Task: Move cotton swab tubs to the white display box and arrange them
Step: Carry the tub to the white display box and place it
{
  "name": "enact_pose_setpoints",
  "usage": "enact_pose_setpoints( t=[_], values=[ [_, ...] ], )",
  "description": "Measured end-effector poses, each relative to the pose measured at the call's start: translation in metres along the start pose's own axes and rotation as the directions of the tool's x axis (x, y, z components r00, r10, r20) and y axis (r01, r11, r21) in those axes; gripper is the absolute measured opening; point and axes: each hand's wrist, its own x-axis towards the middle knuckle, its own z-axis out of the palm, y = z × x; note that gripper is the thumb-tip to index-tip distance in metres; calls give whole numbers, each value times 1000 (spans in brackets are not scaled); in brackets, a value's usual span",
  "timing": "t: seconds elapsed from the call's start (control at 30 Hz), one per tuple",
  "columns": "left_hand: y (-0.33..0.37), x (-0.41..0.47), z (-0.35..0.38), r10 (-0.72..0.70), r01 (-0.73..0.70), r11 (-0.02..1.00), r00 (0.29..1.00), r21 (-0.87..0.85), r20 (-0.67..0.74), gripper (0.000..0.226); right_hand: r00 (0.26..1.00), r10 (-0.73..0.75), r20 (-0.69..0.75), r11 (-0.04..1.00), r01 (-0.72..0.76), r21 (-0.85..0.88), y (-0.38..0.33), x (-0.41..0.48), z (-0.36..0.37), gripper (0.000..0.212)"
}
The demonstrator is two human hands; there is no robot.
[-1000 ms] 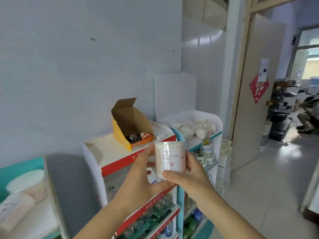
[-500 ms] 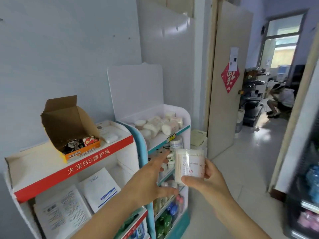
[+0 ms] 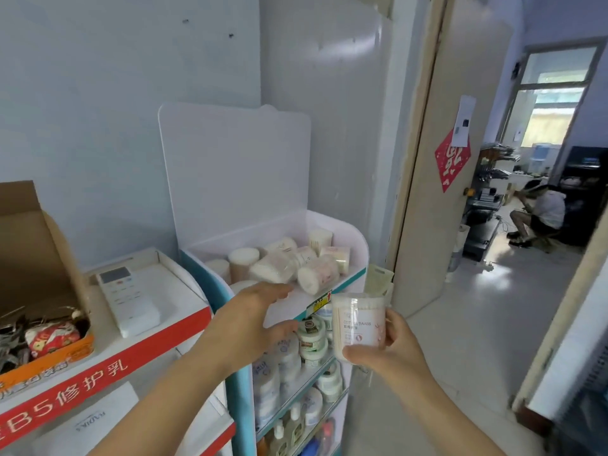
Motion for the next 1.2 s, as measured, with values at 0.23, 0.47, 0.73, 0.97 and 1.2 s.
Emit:
enact_pose_setpoints(
  t=[0.23,0.47,0.73,0.97,1.2],
  values=[
    [-23,61,-5,-21,26,994,998,103,-54,49,997,49,53,999,-48,-19,18,84,32,82],
    [-42,87,-7,-102,123,963,990,240,-97,44,981,36,189,992,-12,-125,31,148,61,87],
    [-38,102,2,-288,341,880,937,330,-199,32,867,-108,486,966,206,-153,36,206,68,88],
    [-16,110,20,-465,476,721,871,503,-158,36,681,-241,692,911,404,-80,39,243,61,91],
    [-8,98,34,-642,571,547,756,612,-131,57,548,-326,770,878,478,31,54,245,75,91]
  ],
)
